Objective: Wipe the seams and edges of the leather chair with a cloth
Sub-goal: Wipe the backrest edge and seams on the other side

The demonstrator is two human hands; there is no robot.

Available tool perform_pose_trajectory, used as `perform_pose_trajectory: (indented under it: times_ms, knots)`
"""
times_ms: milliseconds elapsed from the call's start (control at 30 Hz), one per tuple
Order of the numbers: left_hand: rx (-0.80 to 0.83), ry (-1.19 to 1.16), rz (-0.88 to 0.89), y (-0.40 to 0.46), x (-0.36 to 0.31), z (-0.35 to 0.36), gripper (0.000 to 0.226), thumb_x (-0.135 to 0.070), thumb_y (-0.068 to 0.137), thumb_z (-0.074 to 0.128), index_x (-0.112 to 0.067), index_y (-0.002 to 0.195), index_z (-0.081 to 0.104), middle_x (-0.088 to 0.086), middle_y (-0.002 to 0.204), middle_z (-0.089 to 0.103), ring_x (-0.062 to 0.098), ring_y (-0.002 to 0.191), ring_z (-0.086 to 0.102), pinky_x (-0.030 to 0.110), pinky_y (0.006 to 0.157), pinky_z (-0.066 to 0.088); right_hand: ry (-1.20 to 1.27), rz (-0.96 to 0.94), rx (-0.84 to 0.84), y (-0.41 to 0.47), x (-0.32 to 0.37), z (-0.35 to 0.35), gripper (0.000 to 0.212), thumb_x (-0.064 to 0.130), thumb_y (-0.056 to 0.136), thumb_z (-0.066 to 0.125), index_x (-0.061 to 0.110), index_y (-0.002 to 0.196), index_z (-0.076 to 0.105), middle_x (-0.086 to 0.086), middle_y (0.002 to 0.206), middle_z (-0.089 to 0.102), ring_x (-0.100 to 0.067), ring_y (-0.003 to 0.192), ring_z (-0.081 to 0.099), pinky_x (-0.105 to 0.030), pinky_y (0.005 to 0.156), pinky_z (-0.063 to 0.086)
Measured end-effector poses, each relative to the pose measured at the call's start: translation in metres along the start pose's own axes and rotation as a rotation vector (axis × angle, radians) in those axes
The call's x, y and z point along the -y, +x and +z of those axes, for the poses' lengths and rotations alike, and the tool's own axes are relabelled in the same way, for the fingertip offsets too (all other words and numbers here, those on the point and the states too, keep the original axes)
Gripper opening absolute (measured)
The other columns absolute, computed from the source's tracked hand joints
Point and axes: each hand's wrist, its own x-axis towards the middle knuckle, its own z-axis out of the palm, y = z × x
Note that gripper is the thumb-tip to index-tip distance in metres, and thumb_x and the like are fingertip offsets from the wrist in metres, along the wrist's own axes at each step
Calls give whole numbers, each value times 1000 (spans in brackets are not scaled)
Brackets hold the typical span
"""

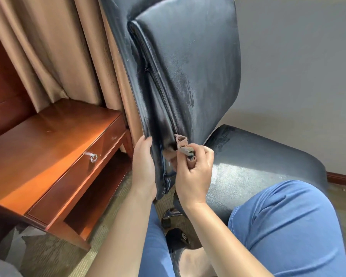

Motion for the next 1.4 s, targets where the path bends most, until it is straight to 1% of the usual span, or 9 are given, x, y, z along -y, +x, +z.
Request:
perform_pose_trajectory:
  times_ms: [133, 333, 500, 633, 833, 1033, 1167, 1300, 1400]
  knots:
    - [-20, -28, 8, -3, 8, 1, 71, -63, 75, 48, -30, 138, 49, -7, 142, 50, 13, 134, 43, 46, 114, 31, -66, -24, -59, -9, -11, -3, 16, 7, 82, 63, 16, 95, 60, 3, 101, 52, 15, 83, 48, -5, 68, 36]
    - [-36, -64, 21, -12, 14, -1, 72, -66, 75, 47, -28, 136, 52, -6, 140, 53, 13, 133, 46, 46, 115, 31, -106, -208, -97, -15, -19, 1, 36, 6, 72, 55, 28, 101, 56, 8, 107, 44, -14, 86, 57, -42, 63, 52]
    - [-25, -97, -11, -26, 19, -5, 69, -66, 77, 49, -28, 135, 54, -4, 140, 54, 16, 132, 47, 46, 114, 33, -262, -550, -126, -14, -8, 5, 44, 3, 69, 48, 30, 102, 59, 2, 111, 44, -22, 90, 59, -32, 62, 54]
    - [-89, -164, -5, -40, 18, -6, 40, -43, 94, 43, -23, 121, 65, -4, 120, 68, 11, 116, 60, 36, 104, 44, -430, -704, -136, -16, -7, 6, 39, 7, 76, 51, 27, 105, 68, -4, 116, 43, -21, 91, 51, -28, 59, 48]
    - [-173, -202, -47, -46, 12, -6, 39, -38, 100, 35, -20, 113, 67, -4, 111, 70, 8, 107, 62, 26, 82, 46, -703, -759, -35, -23, -26, 1, 38, 17, 76, 50, 22, 106, 73, -9, 119, 40, -24, 90, 43, -30, 58, 48]
    - [-142, -133, -33, -47, 13, -10, 41, -36, 101, 33, -19, 117, 66, -3, 113, 70, 9, 109, 63, 27, 87, 47, -736, -769, -26, -29, -41, -1, 40, 14, 74, 52, 26, 112, 57, -7, 117, 40, -24, 92, 43, -32, 62, 48]
    - [-156, -92, -22, -47, 13, -12, 41, -36, 102, 32, -18, 110, 68, -2, 108, 72, 12, 108, 63, 33, 96, 46, -684, -720, -11, -29, -35, -6, 37, 14, 72, 48, 20, 98, 74, -5, 115, 42, -23, 89, 42, -31, 58, 48]
    - [-198, -81, 0, -50, 15, -13, 40, -34, 102, 33, -16, 104, 68, -2, 100, 73, 9, 98, 65, 26, 82, 46, -642, -688, -27, -34, -31, -14, 36, 11, 71, 48, 20, 93, 75, -3, 113, 43, -21, 89, 43, -29, 55, 47]
    - [-200, -75, 12, -54, 18, -11, 38, -32, 102, 34, -16, 106, 68, -2, 103, 72, 8, 99, 64, 24, 82, 45, -649, -686, -19, -37, -29, -18, 38, 11, 71, 47, 21, 95, 75, -2, 114, 43, -21, 89, 43, -30, 55, 47]
